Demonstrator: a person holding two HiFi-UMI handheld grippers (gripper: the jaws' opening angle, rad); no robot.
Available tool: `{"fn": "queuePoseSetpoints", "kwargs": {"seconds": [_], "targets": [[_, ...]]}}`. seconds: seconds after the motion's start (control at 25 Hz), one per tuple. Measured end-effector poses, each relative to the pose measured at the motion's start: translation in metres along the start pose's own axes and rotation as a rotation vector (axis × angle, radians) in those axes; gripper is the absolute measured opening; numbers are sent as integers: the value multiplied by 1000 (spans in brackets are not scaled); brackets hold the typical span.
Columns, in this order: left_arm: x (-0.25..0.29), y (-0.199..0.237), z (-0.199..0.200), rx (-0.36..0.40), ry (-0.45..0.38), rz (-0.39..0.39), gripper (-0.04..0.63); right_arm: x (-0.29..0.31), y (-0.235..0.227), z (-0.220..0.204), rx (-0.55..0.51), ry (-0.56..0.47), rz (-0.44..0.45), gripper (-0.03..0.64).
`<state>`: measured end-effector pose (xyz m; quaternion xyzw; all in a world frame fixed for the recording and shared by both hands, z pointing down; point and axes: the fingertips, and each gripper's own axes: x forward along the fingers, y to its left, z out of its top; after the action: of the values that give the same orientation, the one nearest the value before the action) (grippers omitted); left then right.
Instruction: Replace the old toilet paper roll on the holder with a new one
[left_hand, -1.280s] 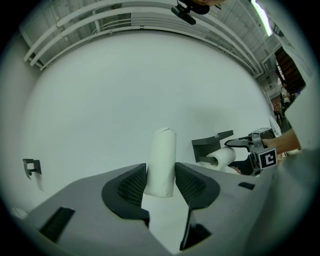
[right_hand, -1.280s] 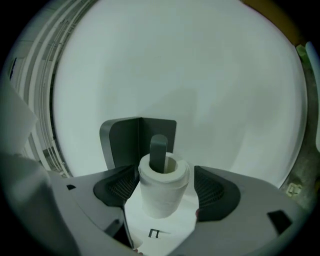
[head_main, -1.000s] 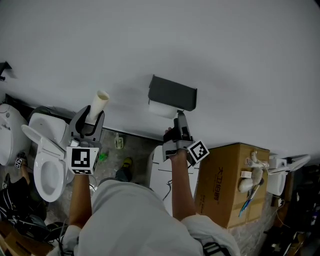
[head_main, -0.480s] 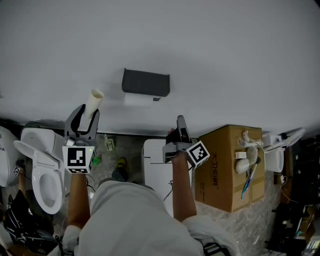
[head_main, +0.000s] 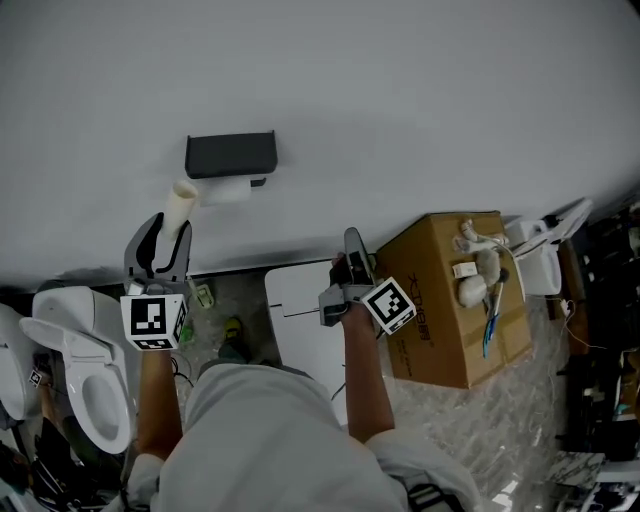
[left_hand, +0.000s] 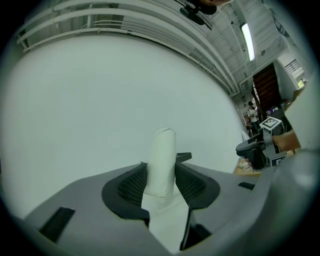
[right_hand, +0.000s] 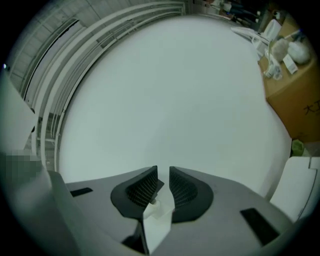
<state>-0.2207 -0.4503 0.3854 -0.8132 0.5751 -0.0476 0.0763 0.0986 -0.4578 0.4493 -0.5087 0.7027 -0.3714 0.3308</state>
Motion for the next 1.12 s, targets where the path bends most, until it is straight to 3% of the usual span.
{"fn": "queuePoseSetpoints", "kwargs": {"seconds": [0.24, 0.56, 0.84, 1.12], "targets": [[5, -32, 7, -3, -17, -53, 201, -29, -3, 21, -203, -7, -65, 0], [-1, -51, 15, -1, -22, -74, 201, -46, 15, 30, -427, 27, -58, -6], [-16, -49, 15, -64, -34, -56, 199, -51, 25, 26, -605, 54, -63, -5], [-31, -49, 8, -75, -35, -40, 199, -58, 28, 18, -712, 77, -57, -5]]}}
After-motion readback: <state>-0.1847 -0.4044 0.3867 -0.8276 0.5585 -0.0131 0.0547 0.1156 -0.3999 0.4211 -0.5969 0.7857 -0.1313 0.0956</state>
